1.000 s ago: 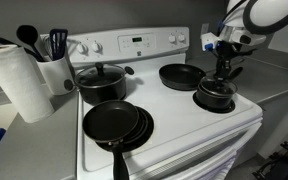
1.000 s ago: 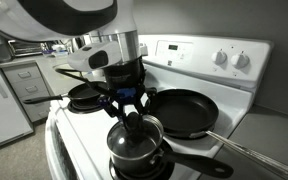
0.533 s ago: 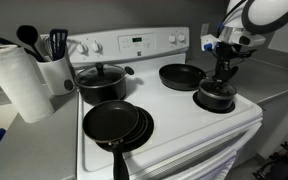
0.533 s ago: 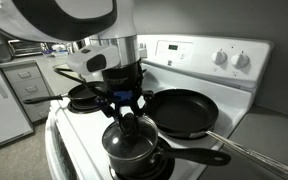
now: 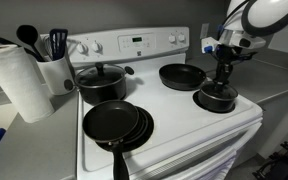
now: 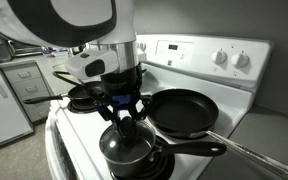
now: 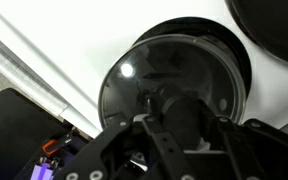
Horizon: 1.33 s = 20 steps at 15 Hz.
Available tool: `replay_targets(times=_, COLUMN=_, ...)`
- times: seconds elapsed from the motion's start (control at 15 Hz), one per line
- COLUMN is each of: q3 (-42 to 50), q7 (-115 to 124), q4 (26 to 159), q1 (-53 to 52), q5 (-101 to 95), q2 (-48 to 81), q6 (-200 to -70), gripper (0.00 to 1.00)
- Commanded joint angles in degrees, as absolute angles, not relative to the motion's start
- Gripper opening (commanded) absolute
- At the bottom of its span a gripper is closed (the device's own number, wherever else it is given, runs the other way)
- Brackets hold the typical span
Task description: Put the glass lid on top of the black pot on the bottom right plate of the stove
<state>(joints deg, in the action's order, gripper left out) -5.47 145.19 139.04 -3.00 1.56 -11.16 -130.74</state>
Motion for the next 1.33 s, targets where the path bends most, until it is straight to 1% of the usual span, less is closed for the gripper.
replay_targets(times=0.0, q3=-6.07, q7=145.19, q4=140.11, q1=-2.38, q5=1.41, q2=-10.52, q6=-132.12, gripper=0.15)
replay_targets(times=0.33, q3=-6.74, q7=145.96, q4=140.17, q1=-2.60, q5=0.49, q2=-10.16, q6=-131.98, gripper=0.15)
replay_targets(times=0.4, q3=-6.94, q7=146.23, q4=140.10, q1=-2.63, q5=0.10, q2=-10.09, q6=-131.94, gripper=0.48)
replay_targets(times=0.47, q3=-7.08, q7=146.31, q4=140.06, q1=-2.65, q5=-0.23, q2=-10.21, q6=-131.81, gripper=0.66)
replay_targets(times=0.53, q3=-7.21, q7=146.50, q4=139.97, q1=-2.63, q5=-0.77, q2=-10.28, q6=-131.65, gripper=0.72)
replay_targets(times=0.67, q3=-7.43, q7=146.66, q4=139.69, q1=-2.67, q5=-1.46, q2=-10.21, q6=-131.45, gripper=0.85)
replay_targets(times=0.73, q3=-7.52, q7=146.71, q4=139.60, q1=-2.69, q5=-1.76, q2=-10.21, q6=-131.40, gripper=0.94)
replay_targets(times=0.8, q3=-7.62, q7=146.63, q4=139.44, q1=-2.75, q5=-1.95, q2=-10.16, q6=-131.28, gripper=0.98)
replay_targets(times=0.93, q3=-7.92, q7=146.80, q4=139.10, q1=-2.80, q5=-2.62, q2=-9.95, q6=-131.27, gripper=1.00)
replay_targets(times=1.27, q3=-8.22, q7=147.21, q4=138.15, q1=-2.83, q5=-4.73, q2=-10.20, q6=-131.08, gripper=1.00)
